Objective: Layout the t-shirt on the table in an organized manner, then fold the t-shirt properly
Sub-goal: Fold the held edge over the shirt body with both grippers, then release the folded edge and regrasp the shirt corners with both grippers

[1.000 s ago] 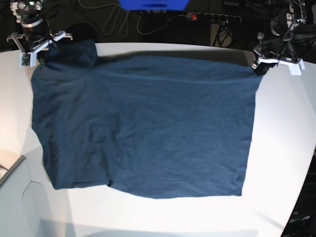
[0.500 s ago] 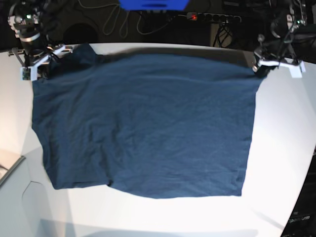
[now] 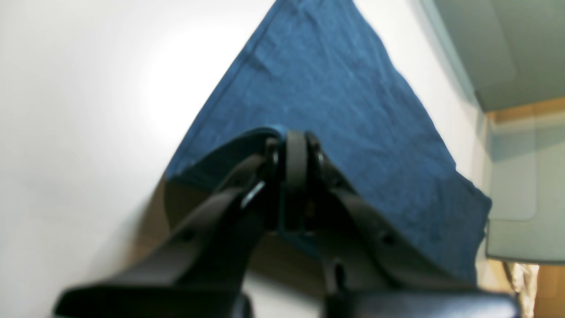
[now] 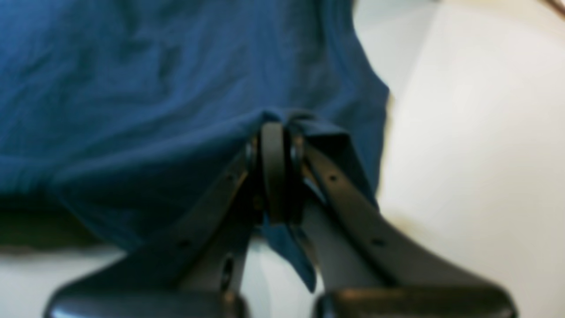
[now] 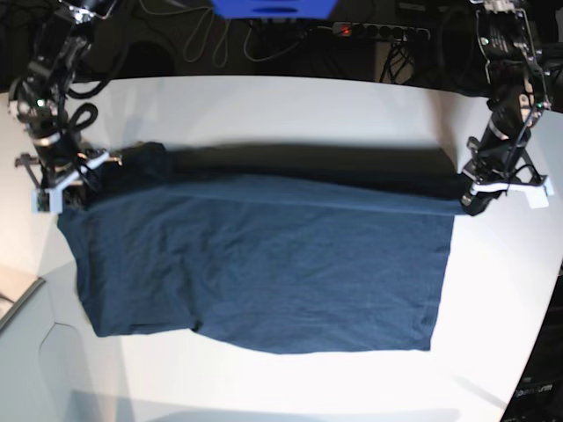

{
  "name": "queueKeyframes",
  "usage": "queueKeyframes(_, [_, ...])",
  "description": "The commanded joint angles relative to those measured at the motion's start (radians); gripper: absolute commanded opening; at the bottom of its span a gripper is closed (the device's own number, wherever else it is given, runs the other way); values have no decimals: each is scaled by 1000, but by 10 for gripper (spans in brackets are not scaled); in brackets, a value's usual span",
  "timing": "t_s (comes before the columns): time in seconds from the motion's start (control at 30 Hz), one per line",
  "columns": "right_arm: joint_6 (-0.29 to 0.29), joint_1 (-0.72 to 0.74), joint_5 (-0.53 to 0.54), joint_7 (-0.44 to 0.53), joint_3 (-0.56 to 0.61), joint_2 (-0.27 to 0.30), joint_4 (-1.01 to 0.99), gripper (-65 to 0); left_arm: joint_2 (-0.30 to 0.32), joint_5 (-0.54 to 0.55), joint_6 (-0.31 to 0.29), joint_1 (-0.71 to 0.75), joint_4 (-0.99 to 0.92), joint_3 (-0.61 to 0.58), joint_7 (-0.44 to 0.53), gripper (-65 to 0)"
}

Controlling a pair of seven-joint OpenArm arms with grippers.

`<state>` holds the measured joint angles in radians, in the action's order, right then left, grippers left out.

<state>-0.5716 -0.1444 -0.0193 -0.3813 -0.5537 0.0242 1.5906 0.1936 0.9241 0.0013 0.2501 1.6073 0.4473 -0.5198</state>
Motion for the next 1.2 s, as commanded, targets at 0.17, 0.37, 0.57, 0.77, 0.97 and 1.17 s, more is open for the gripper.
queueKeyframes(0.17, [-5,130,12,31,63,84,-115,-650,11,10,-7,-110,-46,0,22,-650])
queueKeyframes(0.37, [-5,245,12,32,71,104,-206,-650,11,10,-7,-214,-120,-2,22,-650])
queueKeyframes(0.57, [-5,314,12,34,123,133,-278,-650,11,8,-7,-271,-186,-2,20,-650])
queueKeyframes(0.77, [-5,365,12,35,139,156,-373,-650,10,-90,-7,-340,-275,-26,25,-650])
queueKeyframes(0.97, [-5,386,12,135,140,168,-459,-650,5,-213,-7,-401,-282,-68,30,-650])
queueKeyframes(1.17, [-5,388,12,195,142,168,-497,-650,2,-259,-7,-447,-382,-66,30,-650])
